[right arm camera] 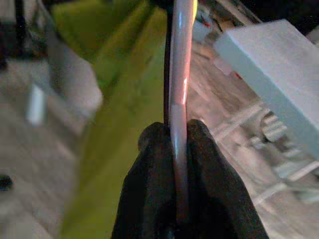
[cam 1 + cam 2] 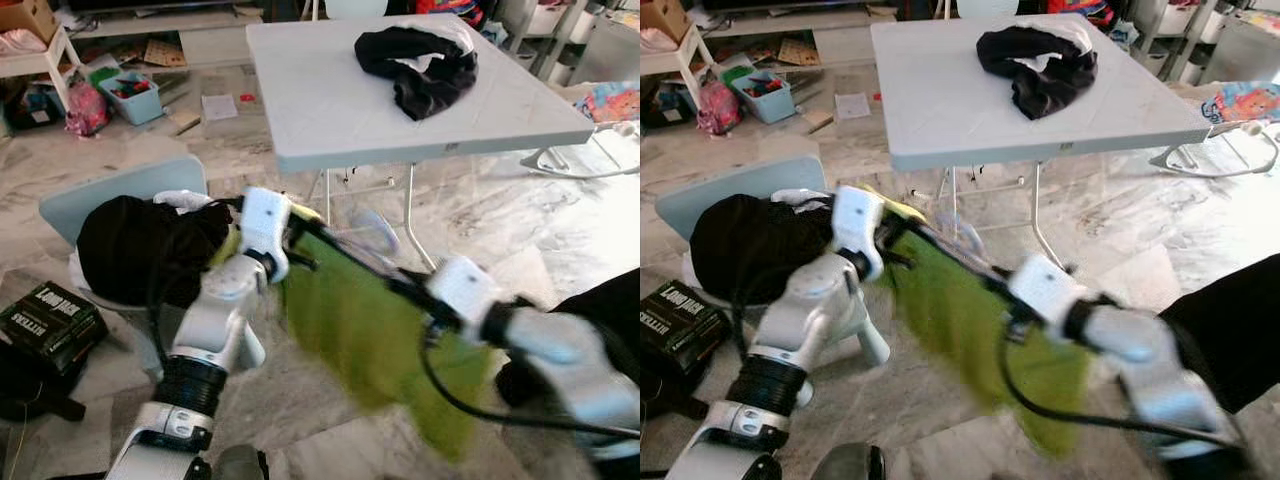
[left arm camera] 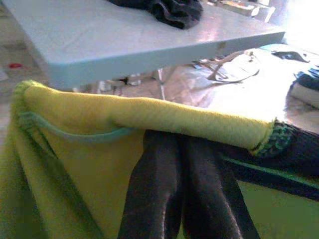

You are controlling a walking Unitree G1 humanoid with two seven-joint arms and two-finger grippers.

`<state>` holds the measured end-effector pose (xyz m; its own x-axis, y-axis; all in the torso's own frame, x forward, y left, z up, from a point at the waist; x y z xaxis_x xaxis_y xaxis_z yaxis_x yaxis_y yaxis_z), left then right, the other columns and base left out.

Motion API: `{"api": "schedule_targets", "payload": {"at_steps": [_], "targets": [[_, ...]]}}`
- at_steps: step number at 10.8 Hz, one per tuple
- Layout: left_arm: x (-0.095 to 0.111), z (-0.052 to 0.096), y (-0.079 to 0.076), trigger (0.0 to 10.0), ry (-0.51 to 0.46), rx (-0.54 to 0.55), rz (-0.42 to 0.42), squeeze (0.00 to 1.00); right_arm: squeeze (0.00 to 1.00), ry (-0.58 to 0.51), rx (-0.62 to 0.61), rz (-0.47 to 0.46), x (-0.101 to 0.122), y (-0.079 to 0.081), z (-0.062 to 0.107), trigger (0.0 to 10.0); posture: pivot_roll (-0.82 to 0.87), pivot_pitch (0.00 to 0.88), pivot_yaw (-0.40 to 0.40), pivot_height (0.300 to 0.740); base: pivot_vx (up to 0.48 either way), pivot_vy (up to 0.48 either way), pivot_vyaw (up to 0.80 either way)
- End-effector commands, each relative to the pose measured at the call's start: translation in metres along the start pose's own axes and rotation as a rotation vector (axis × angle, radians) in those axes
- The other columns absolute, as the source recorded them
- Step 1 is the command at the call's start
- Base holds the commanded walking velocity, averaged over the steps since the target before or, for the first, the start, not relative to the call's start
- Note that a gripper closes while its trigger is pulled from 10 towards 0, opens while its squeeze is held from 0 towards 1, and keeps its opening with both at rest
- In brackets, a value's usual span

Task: Hang hanger

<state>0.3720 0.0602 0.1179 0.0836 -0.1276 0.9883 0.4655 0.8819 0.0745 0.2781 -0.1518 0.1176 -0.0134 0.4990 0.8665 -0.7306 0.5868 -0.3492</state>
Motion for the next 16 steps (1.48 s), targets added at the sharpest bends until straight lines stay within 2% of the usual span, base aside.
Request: {"api": "schedule_targets", "payload": {"at_steps": [1,3,4,5,6,7,8,9,10,11,12,13,14,15,16], "targets": [[0.024,0.017,0.076,0.0,-0.078,0.289,-0.041,0.00,0.00,0.271,-0.093,-0.032,-0.062,-0.017,0.030,10.0,-0.11,0.000,-0.033,0.740,0.000,0.000,0.00],[0.026,0.019,0.081,0.0,-0.088,0.305,-0.041,0.00,0.00,0.398,-0.064,-0.020,-0.085,-0.022,0.058,10.0,-0.12,0.000,-0.036,0.740,0.000,0.000,0.00],[0.027,0.018,0.080,0.0,-0.092,0.298,-0.033,0.00,0.00,0.466,-0.101,0.022,-0.097,-0.033,0.070,10.0,-0.12,0.000,-0.036,0.740,0.000,0.000,0.00],[0.027,0.014,0.072,0.0,-0.095,0.263,-0.019,0.00,0.00,0.446,-0.160,-0.012,-0.093,-0.041,0.065,10.0,-0.13,0.000,-0.034,0.740,0.000,0.000,0.00],[0.026,0.012,0.062,0.0,-0.094,0.233,-0.010,0.00,0.00,0.422,-0.184,-0.007,-0.088,-0.041,0.057,10.0,-0.13,0.000,-0.034,0.740,0.000,0.000,0.00],[0.020,0.013,0.060,0.0,-0.072,0.247,-0.041,0.00,0.00,0.374,-0.203,-0.016,-0.081,-0.036,0.046,10.0,-0.12,0.000,-0.034,0.740,0.000,0.000,0.00],[0.017,0.021,0.081,0.0,-0.059,0.346,-0.048,0.00,0.00,0.406,-0.197,-0.012,-0.090,-0.034,0.050,10.0,-0.12,0.000,-0.034,0.740,0.000,0.000,0.00],[0.025,0.030,0.106,0.0,-0.090,0.432,-0.081,0.00,0.00,0.472,-0.229,0.001,-0.103,-0.041,0.060,10.0,-0.12,0.000,-0.034,0.740,0.000,0.000,0.00],[0.030,0.032,0.112,0.0,-0.105,0.458,-0.095,0.00,0.00,0.484,-0.239,-0.004,-0.104,-0.042,0.061,10.0,-0.12,0.000,-0.034,0.740,0.000,0.000,0.00],[0.035,0.025,0.099,0.0,-0.124,0.386,-0.095,0.00,0.00,0.501,-0.241,0.033,-0.105,-0.040,0.056,10.0,-0.12,0.000,-0.034,0.740,0.000,0.000,0.00],[0.041,0.016,0.071,1.2,-0.157,0.260,-0.103,0.00,0.00,0.428,-0.265,0.025,-0.090,-0.038,0.040,10.0,-0.12,0.000,-0.031,0.740,0.000,0.000,0.00],[0.045,0.010,0.039,1.5,-0.190,0.133,-0.104,0.00,0.00,0.298,-0.278,0.021,-0.062,-0.029,0.015,10.0,-0.12,0.000,-0.031,0.740,0.000,0.000,0.00],[0.045,0.009,0.042,1.1,-0.184,0.173,-0.099,0.00,0.00,0.277,-0.232,0.022,-0.058,-0.015,0.003,10.0,-0.11,0.000,-0.034,0.740,0.000,0.000,0.00],[0.042,0.011,0.050,0.8,-0.173,0.192,-0.097,0.00,0.00,0.278,-0.238,0.002,-0.061,-0.013,0.004,10.0,-0.11,0.000,-0.036,0.740,0.000,0.000,0.00],[0.036,0.013,0.055,1.3,-0.153,0.203,-0.099,0.00,0.00,0.271,-0.244,-0.001,-0.061,-0.014,0.005,10.0,-0.11,0.000,-0.036,0.740,0.000,0.000,0.00]]}}
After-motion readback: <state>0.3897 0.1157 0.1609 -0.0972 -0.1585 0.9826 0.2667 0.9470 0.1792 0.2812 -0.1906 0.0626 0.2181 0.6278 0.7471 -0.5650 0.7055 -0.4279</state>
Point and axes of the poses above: a point about 5 cm out from each wrist's last joint towards the gripper, its own z axis pointing back from the gripper into the wrist, its own x axis along the axis of the wrist's last joint, y = z × x, the point moved 5 cm from there along -z, pointing out of the wrist towards the gripper, and after that the axes turned 8 degrees about -z, right-handed, at the moved point
